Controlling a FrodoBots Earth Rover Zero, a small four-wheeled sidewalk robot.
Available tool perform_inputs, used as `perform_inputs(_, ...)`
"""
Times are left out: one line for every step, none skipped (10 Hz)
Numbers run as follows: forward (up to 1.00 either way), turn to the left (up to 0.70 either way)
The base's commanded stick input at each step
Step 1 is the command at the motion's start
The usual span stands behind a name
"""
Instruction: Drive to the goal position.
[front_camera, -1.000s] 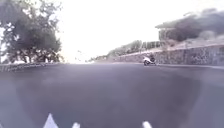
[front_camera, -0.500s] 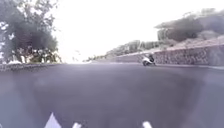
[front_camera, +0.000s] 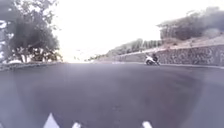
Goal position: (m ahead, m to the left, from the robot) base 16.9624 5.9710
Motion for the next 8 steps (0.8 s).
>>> perform_inputs(0.85, 0.00)
perform_inputs(0.85, 0.00)
perform_inputs(0.85, 0.00)
perform_inputs(0.85, 0.00)
perform_inputs(0.85, 0.00)
perform_inputs(0.85, 0.00)
perform_inputs(0.85, 0.00)
perform_inputs(0.85, 0.00)
